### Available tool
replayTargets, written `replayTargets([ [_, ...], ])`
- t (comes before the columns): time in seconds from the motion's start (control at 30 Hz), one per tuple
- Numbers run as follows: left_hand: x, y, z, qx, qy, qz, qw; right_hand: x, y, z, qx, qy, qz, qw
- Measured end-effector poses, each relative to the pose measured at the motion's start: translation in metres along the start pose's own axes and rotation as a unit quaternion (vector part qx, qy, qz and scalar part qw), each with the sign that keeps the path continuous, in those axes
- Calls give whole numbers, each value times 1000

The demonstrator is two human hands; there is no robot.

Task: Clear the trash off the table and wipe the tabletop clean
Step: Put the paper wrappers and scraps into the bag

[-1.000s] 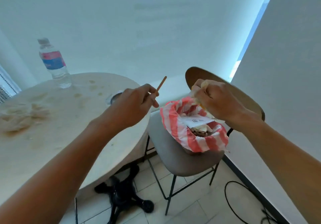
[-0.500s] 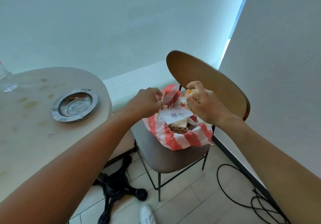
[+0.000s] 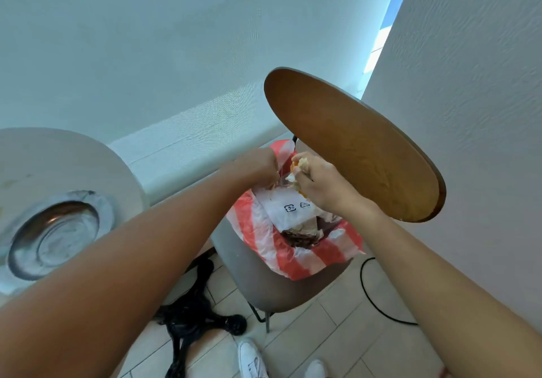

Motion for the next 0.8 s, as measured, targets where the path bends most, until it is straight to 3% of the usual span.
replayTargets([
  [0.4, -9, -6, 9, -28, -59, -53, 996, 43, 22, -16, -34, 13, 77, 996],
  [0.8, -78, -25, -8, -44, -107, -175, 978, 12, -25, 11, -72, -101, 91, 988],
])
Point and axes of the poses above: each hand's wrist, its own x-axis towards the middle knuckle, its own y-axis out of the palm, z = x × y, the point moved 5 cm from there along x, towards the middle knuckle, and after that the axes turned 14 degrees about y, right-handed, at the moved point
